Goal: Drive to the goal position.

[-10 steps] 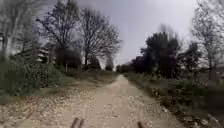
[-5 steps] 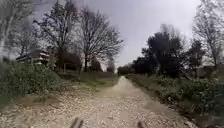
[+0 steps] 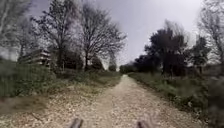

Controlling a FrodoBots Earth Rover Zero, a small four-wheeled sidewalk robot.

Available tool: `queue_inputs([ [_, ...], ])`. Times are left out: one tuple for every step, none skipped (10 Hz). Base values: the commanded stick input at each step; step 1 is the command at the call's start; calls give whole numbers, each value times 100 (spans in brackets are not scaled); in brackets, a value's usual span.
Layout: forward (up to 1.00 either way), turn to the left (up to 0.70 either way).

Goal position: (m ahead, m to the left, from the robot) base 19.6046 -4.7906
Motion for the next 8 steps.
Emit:
queue_inputs([
  [85, 0],
  [85, 0],
  [85, 0],
  [85, 0],
  [85, 0],
  [85, 0],
  [85, 0],
  [85, 0],
])
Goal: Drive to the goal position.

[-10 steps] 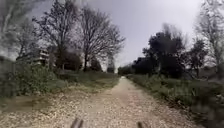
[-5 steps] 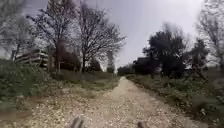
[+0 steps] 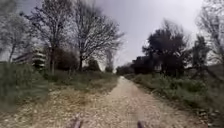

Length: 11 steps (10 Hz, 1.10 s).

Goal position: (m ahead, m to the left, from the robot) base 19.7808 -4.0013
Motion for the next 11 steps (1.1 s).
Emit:
queue_inputs([
  [85, 0],
  [85, -2],
  [85, -11],
  [85, -20],
  [85, -29],
  [85, -25],
  [85, 0],
  [85, 0],
  [85, 0],
  [85, 0],
  [85, 0],
])
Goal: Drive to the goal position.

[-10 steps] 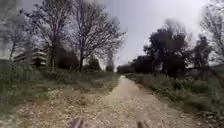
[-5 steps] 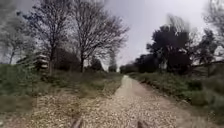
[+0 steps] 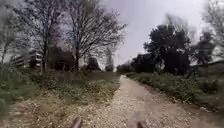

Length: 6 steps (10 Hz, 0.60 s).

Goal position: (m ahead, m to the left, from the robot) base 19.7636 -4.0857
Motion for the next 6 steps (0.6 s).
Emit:
queue_inputs([
  [85, 0],
  [85, 0],
  [85, 0],
  [85, 0],
  [85, 0],
  [85, 0],
])
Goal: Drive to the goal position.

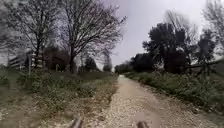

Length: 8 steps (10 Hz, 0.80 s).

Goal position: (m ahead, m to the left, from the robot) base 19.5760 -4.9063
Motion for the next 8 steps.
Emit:
queue_inputs([
  [85, -26],
  [85, -34],
  [85, -34],
  [85, -34],
  [85, -34],
  [85, -29],
  [85, -8],
  [85, 0],
])
